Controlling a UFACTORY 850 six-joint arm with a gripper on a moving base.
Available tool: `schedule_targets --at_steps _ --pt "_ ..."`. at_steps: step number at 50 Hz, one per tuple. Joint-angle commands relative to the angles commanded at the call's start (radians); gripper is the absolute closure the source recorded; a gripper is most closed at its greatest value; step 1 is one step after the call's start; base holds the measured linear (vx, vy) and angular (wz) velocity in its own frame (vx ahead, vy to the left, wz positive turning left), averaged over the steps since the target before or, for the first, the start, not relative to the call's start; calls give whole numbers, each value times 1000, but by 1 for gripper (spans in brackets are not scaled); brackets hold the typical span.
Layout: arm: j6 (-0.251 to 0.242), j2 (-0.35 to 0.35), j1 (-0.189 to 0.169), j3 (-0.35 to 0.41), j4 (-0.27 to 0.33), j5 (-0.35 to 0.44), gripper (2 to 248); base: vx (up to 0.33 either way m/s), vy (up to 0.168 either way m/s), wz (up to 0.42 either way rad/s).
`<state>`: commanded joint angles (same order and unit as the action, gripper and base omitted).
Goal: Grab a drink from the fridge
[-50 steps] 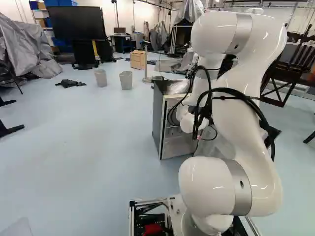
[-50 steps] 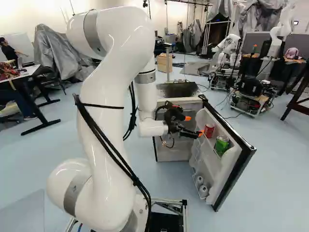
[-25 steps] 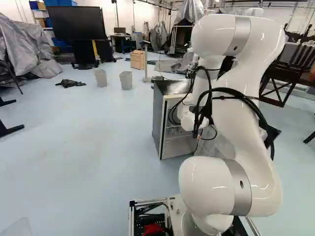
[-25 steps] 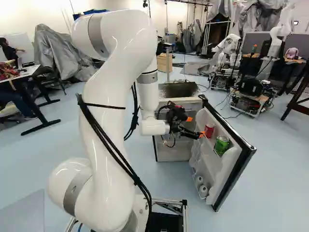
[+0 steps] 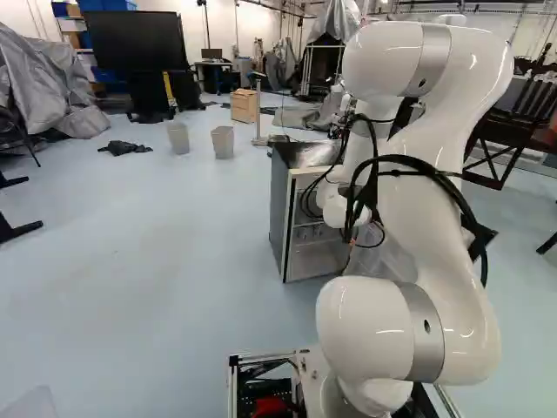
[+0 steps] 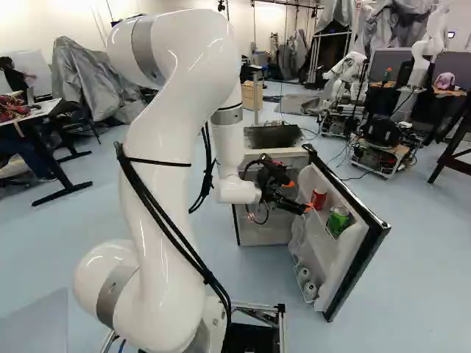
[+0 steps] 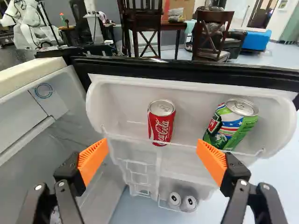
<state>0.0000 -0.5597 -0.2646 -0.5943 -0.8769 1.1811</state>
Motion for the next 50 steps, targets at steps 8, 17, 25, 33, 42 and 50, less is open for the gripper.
schedule_targets --at_steps 8,17,25,33,42,50 --pt "0 24 -8 3 0 -21 3 0 0 0" --pt "0 51 -16 6 0 -44 3 0 0 0" --pt "0 73 -23 7 0 -71 3 0 0 0" --pt "0 94 -30 7 0 -107 3 0 0 0" --pt "0 114 -38 4 0 -150 3 0 0 0" --pt "0 112 -45 -6 0 -183 3 0 0 0"
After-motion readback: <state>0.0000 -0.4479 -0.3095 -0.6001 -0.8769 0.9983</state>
